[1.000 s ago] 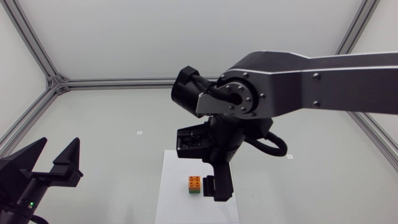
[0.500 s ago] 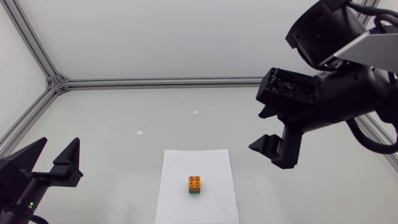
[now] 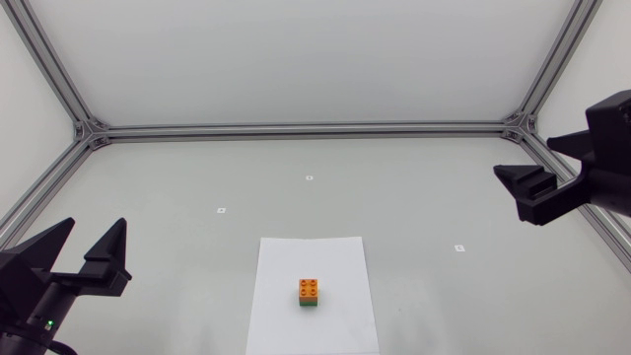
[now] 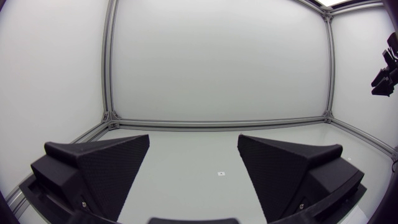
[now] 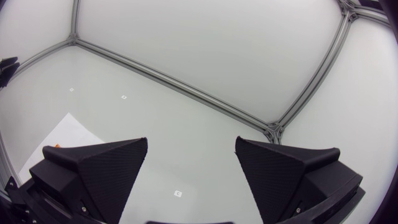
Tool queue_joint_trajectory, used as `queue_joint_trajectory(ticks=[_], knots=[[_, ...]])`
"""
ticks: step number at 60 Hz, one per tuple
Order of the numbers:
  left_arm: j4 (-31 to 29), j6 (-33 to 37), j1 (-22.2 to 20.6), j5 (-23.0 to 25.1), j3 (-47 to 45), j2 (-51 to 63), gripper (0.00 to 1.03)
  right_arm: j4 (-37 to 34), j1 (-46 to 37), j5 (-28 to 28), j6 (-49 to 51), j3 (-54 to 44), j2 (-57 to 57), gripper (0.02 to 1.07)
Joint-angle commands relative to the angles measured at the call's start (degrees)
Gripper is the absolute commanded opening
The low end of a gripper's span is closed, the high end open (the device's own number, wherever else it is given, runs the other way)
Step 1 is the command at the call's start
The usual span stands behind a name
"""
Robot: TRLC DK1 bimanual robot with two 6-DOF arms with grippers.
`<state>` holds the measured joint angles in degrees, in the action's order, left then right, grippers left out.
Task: Pick up the orange 2x2 brick with the right arm and stack it on top of the green 2x2 brick in the center
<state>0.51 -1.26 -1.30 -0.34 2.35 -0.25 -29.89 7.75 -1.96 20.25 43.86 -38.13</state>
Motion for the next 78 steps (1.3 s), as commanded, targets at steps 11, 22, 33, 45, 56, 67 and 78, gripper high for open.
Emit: queue_joint_trajectory(ticks=[11, 22, 33, 45, 56, 67, 78], knots=[[-0.9, 0.7, 0.2, 0.3, -2.3, -0.5, 0.99, 5.5, -7.0, -0.8, -2.3, -8.9, 12.6, 1.02], [-0.9, 0.7, 0.2, 0.3, -2.3, -0.5, 0.99, 10.9, -6.5, -3.1, -2.0, -16.9, 19.8, 1.02], [-0.8, 0.7, 0.2, 0.3, -2.3, -0.5, 0.99, 14.7, -6.7, -2.1, -5.6, -22.2, 23.4, 1.02], [-0.9, 0.7, 0.2, 0.3, -2.3, -0.5, 0.99, 18.9, -7.0, -1.0, -9.7, -28.2, 27.4, 1.02], [-0.9, 0.7, 0.2, 0.3, -2.3, -0.5, 0.99, 22.6, -7.3, 0.0, -13.3, -33.5, 31.1, 1.02], [-0.8, 0.7, 0.2, 0.3, -2.3, -0.5, 0.99, 26.3, -7.5, 1.0, -16.8, -38.8, 34.7, 1.02], [-0.9, 0.7, 0.2, 0.3, -2.3, -0.5, 0.99, 29.9, -7.7, 2.0, -20.3, -43.9, 38.1, 1.02]])
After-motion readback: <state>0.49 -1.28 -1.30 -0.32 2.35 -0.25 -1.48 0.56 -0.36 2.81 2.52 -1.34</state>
